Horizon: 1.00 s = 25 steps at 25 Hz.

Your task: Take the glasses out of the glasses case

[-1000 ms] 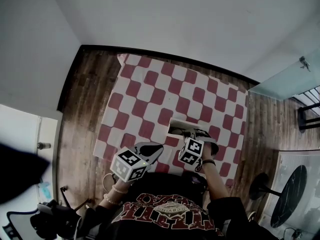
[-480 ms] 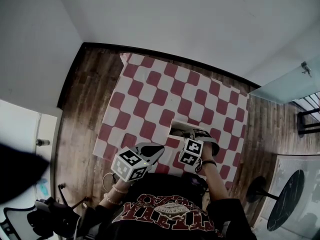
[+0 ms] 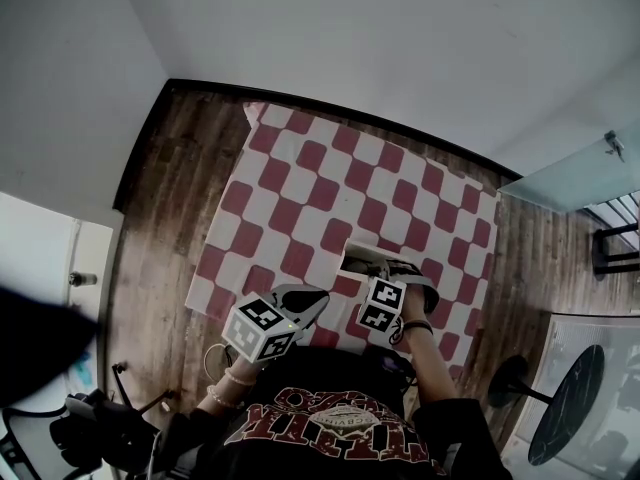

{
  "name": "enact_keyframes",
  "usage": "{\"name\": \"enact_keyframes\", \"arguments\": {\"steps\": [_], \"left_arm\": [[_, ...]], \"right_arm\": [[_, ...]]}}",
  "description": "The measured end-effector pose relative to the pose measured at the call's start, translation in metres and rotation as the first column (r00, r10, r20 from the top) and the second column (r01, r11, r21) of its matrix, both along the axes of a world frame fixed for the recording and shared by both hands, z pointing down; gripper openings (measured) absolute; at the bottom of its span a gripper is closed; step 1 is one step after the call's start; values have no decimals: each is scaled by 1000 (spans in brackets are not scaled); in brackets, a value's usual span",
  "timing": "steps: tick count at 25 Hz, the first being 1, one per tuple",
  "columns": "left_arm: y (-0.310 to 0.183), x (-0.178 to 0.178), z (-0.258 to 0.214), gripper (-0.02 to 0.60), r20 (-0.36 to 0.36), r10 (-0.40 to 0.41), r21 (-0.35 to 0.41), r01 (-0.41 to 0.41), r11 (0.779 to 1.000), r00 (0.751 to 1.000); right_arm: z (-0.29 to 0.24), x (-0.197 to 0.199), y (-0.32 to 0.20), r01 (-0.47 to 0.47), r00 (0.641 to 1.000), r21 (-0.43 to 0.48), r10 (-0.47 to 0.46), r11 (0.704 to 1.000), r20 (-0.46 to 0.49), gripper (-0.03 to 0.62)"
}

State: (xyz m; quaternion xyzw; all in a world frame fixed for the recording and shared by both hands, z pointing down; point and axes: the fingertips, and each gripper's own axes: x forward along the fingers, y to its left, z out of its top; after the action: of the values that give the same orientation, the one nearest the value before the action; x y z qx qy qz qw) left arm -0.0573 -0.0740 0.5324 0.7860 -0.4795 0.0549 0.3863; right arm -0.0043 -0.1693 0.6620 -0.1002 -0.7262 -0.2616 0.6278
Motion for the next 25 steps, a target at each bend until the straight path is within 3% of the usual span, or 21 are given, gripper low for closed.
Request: {"name": "enact_keyframes", "arguments": {"steps": [17, 25], "left_arm": [[2, 0, 4, 3, -18, 2, -7, -3, 1000, 1000], [2, 4, 3, 3, -27, 12, -7, -12, 1000, 1000]], "right_arm": [[3, -3, -8, 53, 998, 149, -47, 987, -42, 21], [1, -2, -10, -3, 1000, 160, 3, 987, 1, 21]]}}
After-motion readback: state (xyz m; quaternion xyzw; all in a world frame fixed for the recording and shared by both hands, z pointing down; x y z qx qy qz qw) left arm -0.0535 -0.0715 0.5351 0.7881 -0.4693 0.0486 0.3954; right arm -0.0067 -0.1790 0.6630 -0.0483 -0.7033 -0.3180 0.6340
